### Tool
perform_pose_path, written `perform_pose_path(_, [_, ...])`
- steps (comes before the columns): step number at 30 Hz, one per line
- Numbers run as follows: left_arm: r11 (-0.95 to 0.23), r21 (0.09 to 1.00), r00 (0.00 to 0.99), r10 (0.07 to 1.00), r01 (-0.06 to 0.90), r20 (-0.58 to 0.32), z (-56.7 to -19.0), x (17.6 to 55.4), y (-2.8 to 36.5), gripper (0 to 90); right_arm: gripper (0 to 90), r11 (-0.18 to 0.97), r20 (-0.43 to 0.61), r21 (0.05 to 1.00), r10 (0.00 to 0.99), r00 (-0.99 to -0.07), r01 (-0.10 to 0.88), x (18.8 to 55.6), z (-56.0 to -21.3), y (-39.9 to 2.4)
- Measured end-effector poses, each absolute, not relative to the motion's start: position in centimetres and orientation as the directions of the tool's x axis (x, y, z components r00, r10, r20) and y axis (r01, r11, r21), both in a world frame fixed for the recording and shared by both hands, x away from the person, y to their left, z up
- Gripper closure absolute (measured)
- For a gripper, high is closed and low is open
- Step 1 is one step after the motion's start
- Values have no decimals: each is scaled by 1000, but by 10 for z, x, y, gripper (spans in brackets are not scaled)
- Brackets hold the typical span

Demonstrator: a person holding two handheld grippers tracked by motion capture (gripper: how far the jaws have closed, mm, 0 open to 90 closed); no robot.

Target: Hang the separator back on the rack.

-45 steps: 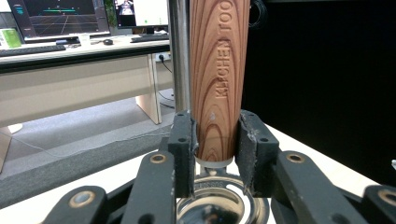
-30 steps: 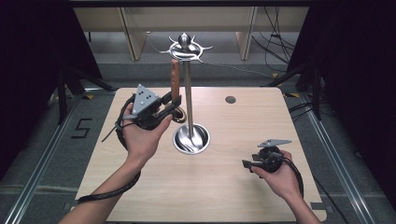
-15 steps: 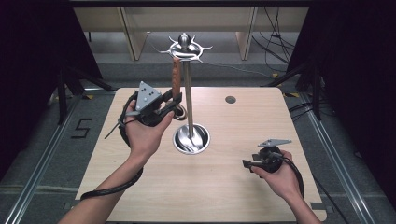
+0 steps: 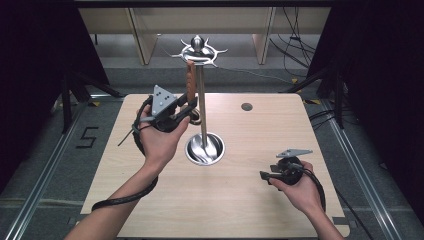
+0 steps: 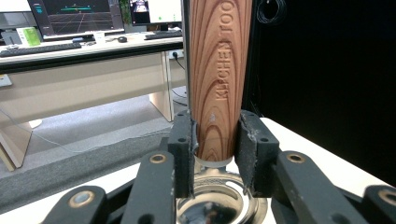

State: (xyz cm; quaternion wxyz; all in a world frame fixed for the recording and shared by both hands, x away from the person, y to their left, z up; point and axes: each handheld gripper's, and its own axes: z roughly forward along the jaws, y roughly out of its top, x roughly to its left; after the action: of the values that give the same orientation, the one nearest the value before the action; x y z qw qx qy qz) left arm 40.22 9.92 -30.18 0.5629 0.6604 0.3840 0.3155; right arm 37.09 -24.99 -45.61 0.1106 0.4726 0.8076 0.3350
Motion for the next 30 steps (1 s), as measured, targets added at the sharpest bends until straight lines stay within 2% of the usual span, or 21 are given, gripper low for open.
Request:
perform_pose_path(8, [-93, 985, 504, 864, 143, 8, -303, 404, 100, 685, 483, 314, 142, 662, 839, -525, 680, 371, -458, -248])
perform_pose_path(21, [-83, 985, 518, 855, 152, -8, -307, 404, 99, 678, 482, 318, 138, 664, 838, -528, 677, 370, -458, -248])
perform_pose_path(23, [-76, 987, 523, 852, 141, -10, -307, 403, 100, 672, 482, 347, 112, 647, 837, -535, 679, 370, -455, -250])
perform_pose_path(26, [-79, 988, 529, 849, 133, -3, -305, 402, 101, 648, 482, 314, 151, 628, 849, -507, 712, 368, -454, -248])
perform_pose_path(27, [-99, 990, 540, 841, 101, 29, -304, 402, 105, 639, 483, 334, 129, 637, 842, -524, 694, 369, -455, -249])
perform_pose_path(30, [-98, 988, 545, 838, 120, 17, -303, 396, 109, 617, 482, 311, 141, 663, 841, -522, 681, 370, -457, -248])
